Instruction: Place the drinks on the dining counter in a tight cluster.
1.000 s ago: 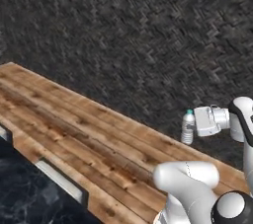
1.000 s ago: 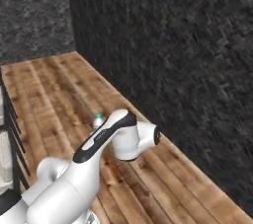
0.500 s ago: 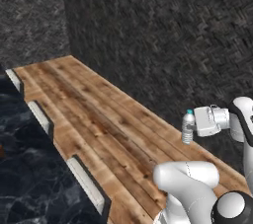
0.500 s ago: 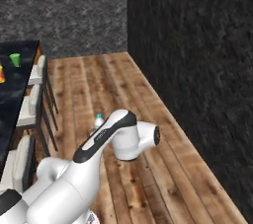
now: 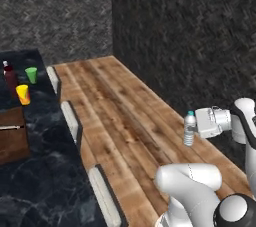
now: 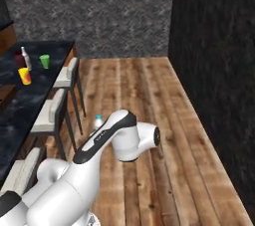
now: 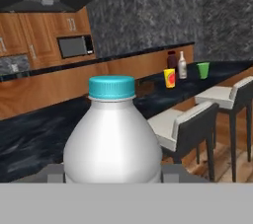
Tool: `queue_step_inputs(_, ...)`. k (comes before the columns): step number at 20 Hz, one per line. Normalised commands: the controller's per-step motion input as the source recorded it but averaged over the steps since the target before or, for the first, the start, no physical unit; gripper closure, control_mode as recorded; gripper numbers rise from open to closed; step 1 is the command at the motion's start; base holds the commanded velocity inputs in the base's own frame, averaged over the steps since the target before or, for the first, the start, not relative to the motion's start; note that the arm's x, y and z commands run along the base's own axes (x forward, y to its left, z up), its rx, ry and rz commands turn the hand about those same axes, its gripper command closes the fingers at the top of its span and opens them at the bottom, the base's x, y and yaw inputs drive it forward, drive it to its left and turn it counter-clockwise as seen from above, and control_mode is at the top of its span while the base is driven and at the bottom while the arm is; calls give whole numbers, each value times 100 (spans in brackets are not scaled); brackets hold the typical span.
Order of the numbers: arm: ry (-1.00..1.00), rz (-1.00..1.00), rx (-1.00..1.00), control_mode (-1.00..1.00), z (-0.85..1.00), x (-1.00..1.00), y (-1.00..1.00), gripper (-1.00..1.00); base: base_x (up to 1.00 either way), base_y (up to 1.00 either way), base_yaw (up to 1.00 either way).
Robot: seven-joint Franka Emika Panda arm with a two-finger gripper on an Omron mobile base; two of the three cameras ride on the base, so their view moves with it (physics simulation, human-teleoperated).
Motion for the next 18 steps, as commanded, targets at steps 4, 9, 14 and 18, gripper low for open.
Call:
queue_step_inputs(4, 0, 0, 0, 100, 0, 0, 0, 100, 65, -23, 24)
queue_step_inputs(9, 0, 0, 0, 100, 0, 0, 0, 100, 60, -43, 4)
queue_step_inputs(14, 0, 0, 0, 100, 0, 0, 0, 100, 62, -37, 10)
queue_step_inputs(18, 0, 0, 0, 100, 0, 0, 0, 100, 62, -25, 24)
